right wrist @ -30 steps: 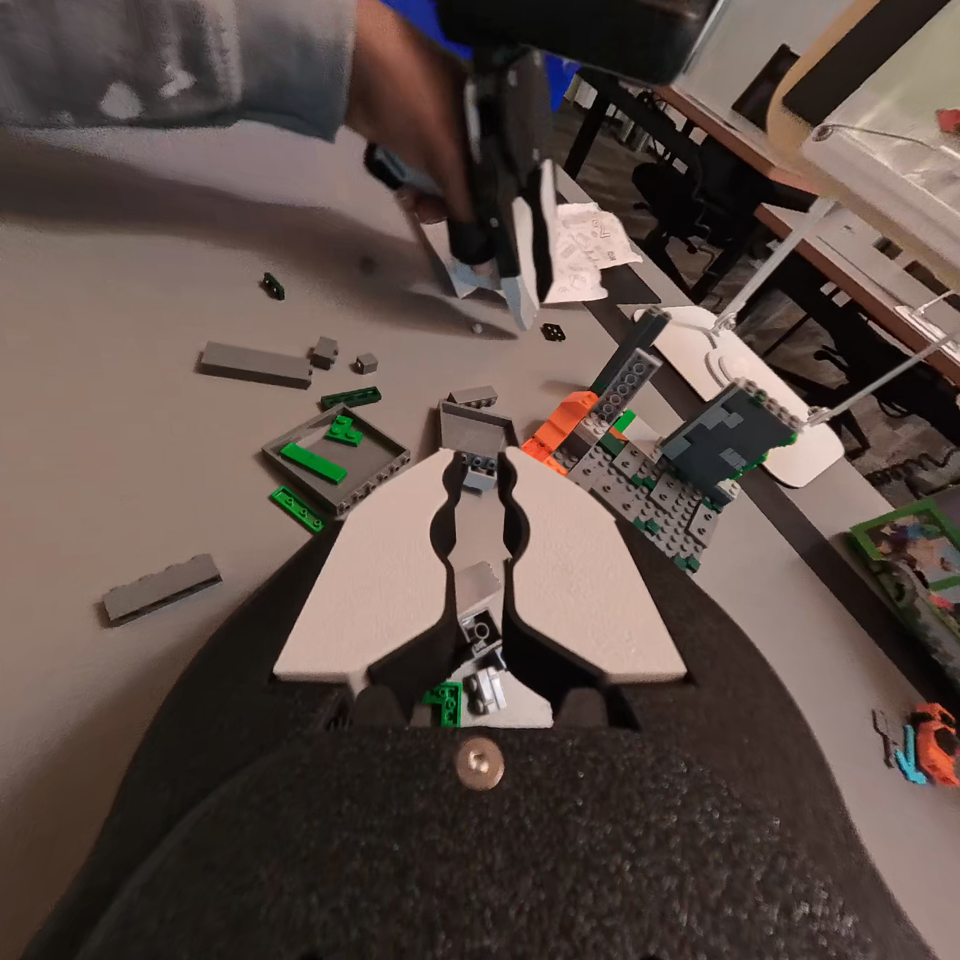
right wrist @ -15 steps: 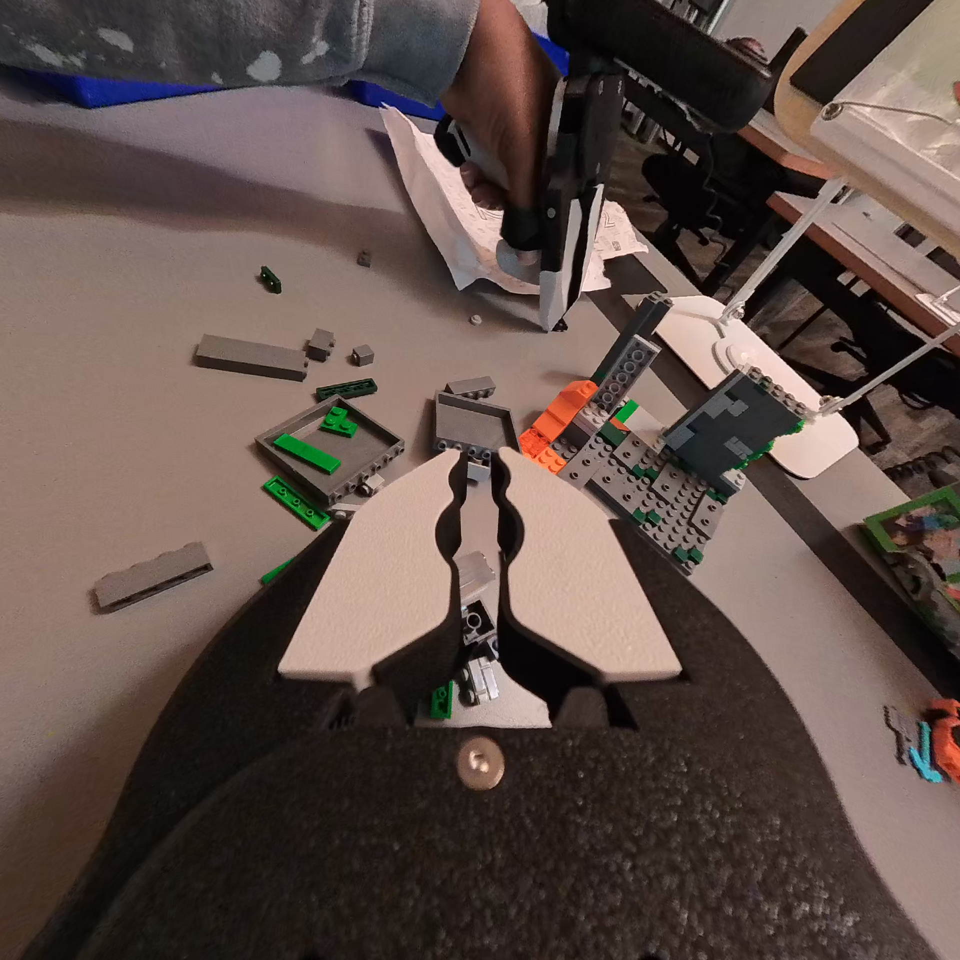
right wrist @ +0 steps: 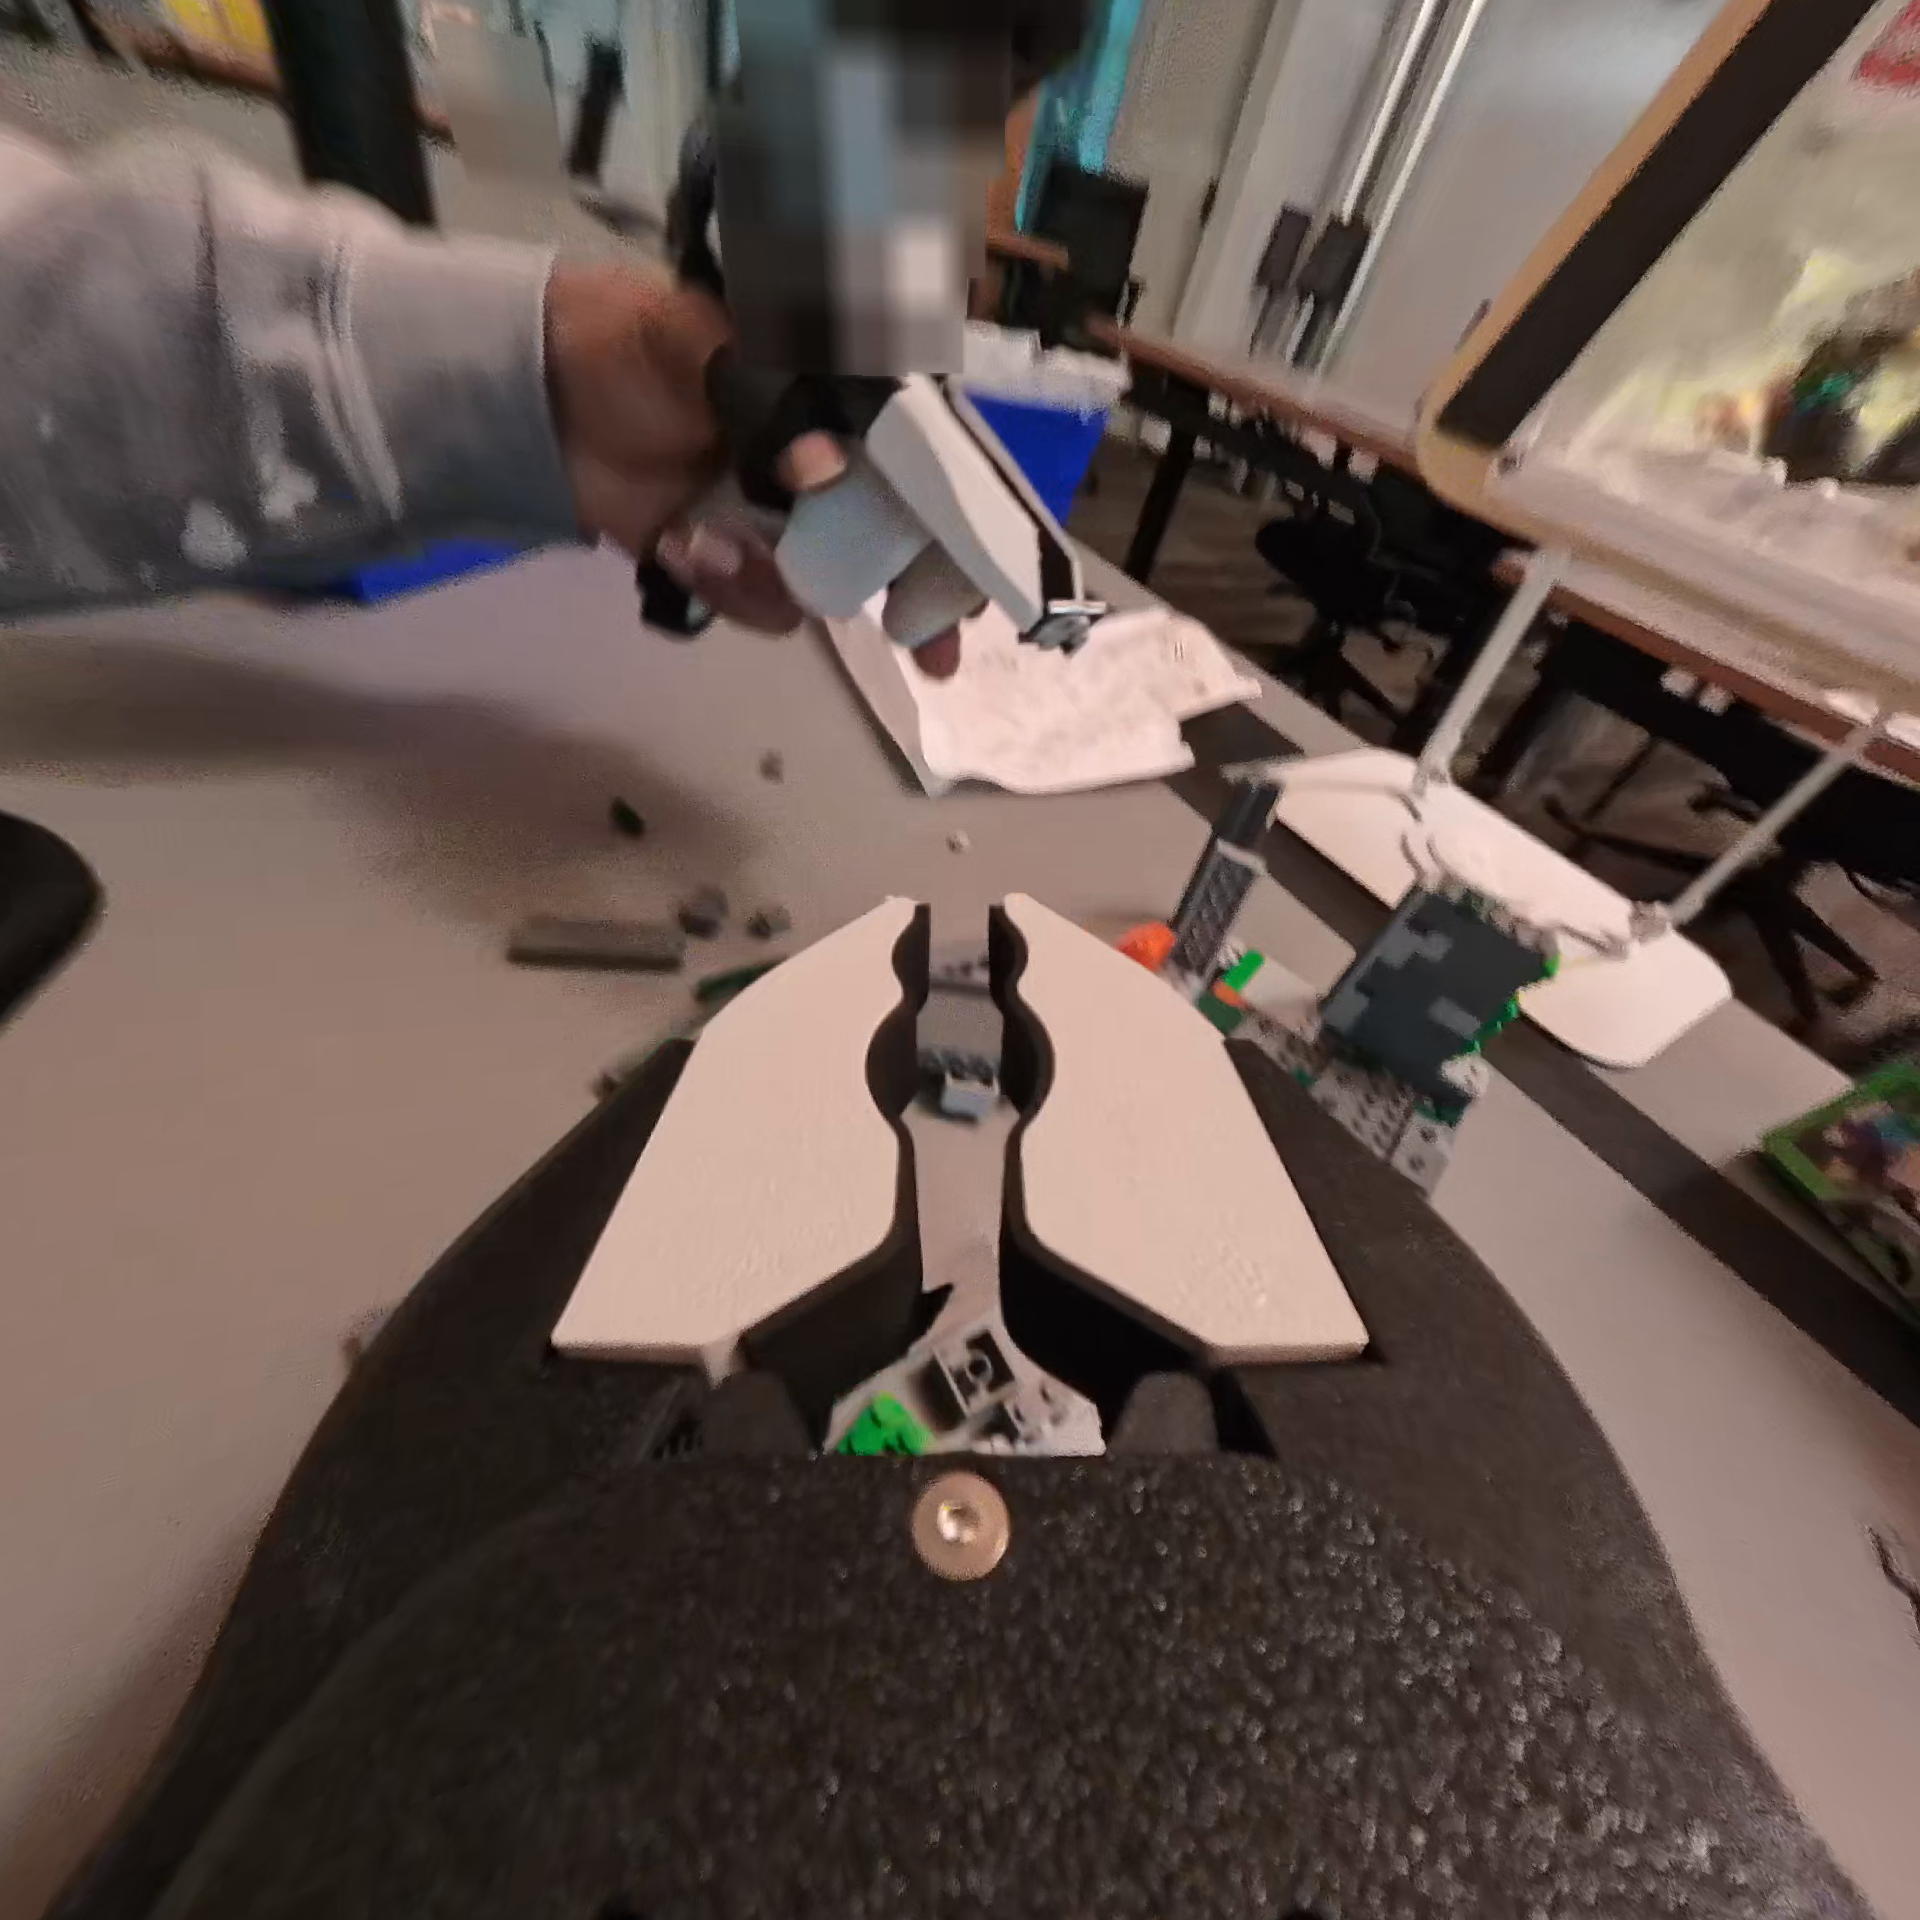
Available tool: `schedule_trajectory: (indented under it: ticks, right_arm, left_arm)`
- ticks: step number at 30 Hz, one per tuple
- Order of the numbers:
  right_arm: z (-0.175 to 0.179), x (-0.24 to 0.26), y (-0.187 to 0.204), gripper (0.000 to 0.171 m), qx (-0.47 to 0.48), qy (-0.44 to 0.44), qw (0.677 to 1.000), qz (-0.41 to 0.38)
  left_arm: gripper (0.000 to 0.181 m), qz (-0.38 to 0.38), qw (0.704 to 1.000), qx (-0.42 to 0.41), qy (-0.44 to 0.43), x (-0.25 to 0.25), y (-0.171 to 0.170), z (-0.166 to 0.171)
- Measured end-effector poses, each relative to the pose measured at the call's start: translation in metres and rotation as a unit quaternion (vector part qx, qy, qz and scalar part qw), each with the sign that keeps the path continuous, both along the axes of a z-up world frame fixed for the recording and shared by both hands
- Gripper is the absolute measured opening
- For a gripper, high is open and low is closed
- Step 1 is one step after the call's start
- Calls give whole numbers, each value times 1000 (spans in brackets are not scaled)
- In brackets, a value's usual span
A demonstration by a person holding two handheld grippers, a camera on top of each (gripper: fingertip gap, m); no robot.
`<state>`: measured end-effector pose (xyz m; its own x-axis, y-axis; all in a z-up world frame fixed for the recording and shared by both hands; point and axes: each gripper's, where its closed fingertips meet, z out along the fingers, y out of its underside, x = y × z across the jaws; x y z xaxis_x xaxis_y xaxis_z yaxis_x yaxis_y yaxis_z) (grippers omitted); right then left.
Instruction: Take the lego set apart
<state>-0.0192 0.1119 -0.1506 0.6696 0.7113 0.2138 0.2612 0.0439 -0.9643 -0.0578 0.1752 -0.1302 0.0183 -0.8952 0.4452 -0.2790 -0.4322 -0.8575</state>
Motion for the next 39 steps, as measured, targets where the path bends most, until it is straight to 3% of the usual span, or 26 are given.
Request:
schedule_trajectory:
  ticks: [3, 7, 13, 20, 28, 33, 39]
  right_arm:
    - [26, -6, -13, 14, 42, 29, 998, 23]
    - [42, -18, -33, 18, 95, -1, 994, 61]
    - [43, -40, -58, 24, 145, -80, 981, 102]
    - [21, -43, -58, 22, 145, -161, 971, 106]
    - [-22, -30, -44, 22, 65, -260, 959, 89]
    - [-42, -35, -40, 22, 57, -320, 943, 76]
    - [-51, -38, -38, 22, 60, -366, 927, 60]
  left_arm:
    - [19, -3, 992, -62, -109, 0, -45, 24]
    - [19, -23, 965, -159, -208, 0, -93, 35]
    - [19, -49, 949, -216, -225, 8, -127, 20]
    - [18, -58, 961, -204, -180, 9, -131, 1]
    - [24, 38, 997, -55, -47, 3, -115, -32]
    - [28, 72, 997, 6, 42, 8, -113, -54]
    - [14, 95, 990, 51, 96, 8, -110, -67]
